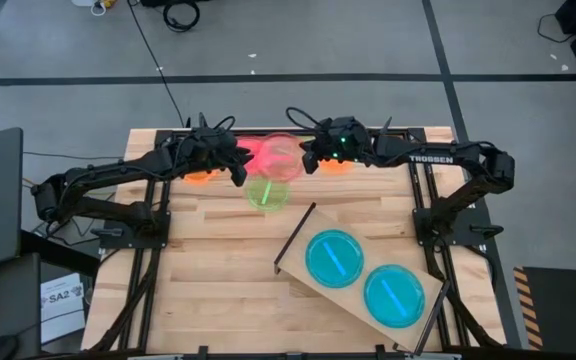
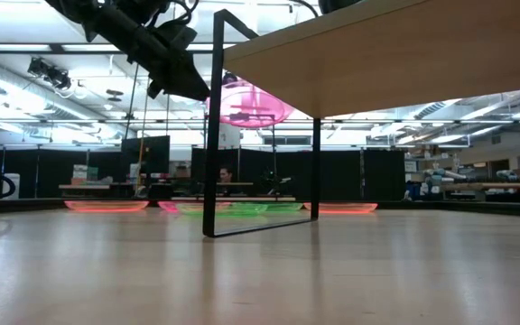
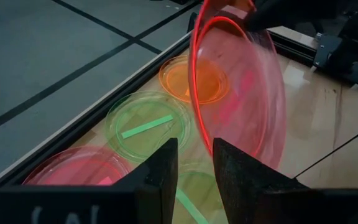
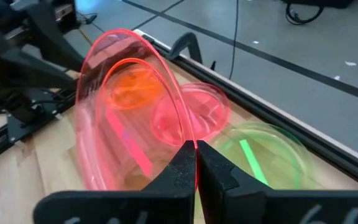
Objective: Place and stack plates onto a shelf
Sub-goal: Stack the bottom transparent pink plate on the left transparent blue plate on the shelf
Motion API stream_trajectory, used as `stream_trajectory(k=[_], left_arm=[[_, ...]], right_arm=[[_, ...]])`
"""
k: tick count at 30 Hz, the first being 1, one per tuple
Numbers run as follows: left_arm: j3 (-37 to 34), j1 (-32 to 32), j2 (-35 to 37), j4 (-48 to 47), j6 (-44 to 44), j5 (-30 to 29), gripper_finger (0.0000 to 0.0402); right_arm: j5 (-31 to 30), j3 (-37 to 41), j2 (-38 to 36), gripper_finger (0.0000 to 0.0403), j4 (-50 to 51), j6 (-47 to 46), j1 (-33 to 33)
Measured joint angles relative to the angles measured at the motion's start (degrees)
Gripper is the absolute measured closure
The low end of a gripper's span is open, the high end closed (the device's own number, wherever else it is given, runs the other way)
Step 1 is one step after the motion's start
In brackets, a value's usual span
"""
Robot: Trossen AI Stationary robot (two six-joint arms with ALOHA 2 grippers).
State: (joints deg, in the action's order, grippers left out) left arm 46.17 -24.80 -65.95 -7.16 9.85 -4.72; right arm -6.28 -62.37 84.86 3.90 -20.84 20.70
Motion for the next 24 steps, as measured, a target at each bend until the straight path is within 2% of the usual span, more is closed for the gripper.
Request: stream_trajectory(k=[10, 15, 19, 24], left_arm=[[0.00, 0.00, 0.00, 0.00, 0.00, 0.01, 0.0294], [0.00, 0.00, 0.00, 0.02, 0.01, 0.01, 0.0294], [0.00, 0.00, 0.00, 0.00, 0.00, 0.03, 0.0294], [0.00, 0.00, 0.00, 0.00, 0.00, 0.03, 0.0294]], right_arm=[[0.00, 0.00, -1.75, 0.0392, 0.09, 0.42, 3.57], [1.00, 0.00, -5.02, 0.0392, 0.24, 0.42, 4.97], [5.38, 0.00, -9.44, 0.0392, 2.81, -0.39, 5.62], [14.37, 0.00, -16.52, 0.0392, 10.32, -4.08, 5.71]])
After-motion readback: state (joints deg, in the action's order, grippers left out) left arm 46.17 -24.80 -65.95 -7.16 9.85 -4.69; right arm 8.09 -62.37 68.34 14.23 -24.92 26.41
